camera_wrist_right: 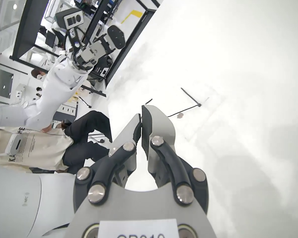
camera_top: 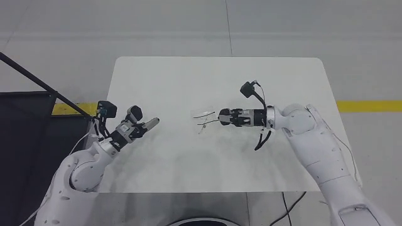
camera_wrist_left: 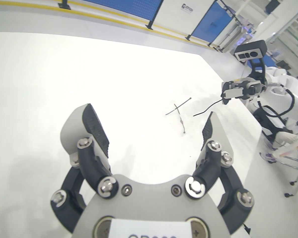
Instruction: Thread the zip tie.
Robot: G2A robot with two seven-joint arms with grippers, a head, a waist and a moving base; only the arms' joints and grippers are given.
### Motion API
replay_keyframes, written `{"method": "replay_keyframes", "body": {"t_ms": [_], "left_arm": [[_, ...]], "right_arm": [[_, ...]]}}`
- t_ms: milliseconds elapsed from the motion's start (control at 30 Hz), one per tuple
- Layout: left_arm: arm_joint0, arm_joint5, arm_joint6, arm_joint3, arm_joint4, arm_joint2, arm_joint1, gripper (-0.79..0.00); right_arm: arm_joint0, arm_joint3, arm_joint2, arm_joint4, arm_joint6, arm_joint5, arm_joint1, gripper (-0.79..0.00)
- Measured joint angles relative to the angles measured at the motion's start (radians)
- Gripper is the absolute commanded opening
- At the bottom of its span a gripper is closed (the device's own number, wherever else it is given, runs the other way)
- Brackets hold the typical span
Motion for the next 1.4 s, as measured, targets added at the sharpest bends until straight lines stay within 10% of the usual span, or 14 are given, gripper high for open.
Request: {"method": "replay_keyframes", "body": {"t_ms": [333, 733, 1267, 1400], "left_arm": [[-0.106, -0.264, -0.181, 0.069, -0.172, 0.072, 0.017, 0.000], [-0.101, -0.267, -0.180, 0.058, -0.166, 0.079, 0.018, 0.000], [-0.181, -0.380, -0.158, 0.062, -0.030, 0.277, 0.018, 0.000], [-0.188, -0.380, -0.130, 0.069, -0.018, 0.294, 0.026, -0.271]], "right_arm": [[-0.037, -0.243, -0.074, 0.072, 0.054, 0.058, 0.075, -0.785], [-0.036, -0.254, -0.086, 0.064, 0.056, 0.065, 0.090, -0.785], [0.038, -0.299, -0.176, 0.059, 0.124, 0.133, 0.074, -0.785], [0.058, -0.282, -0.196, 0.116, 0.137, 0.140, 0.071, -0.785]]}}
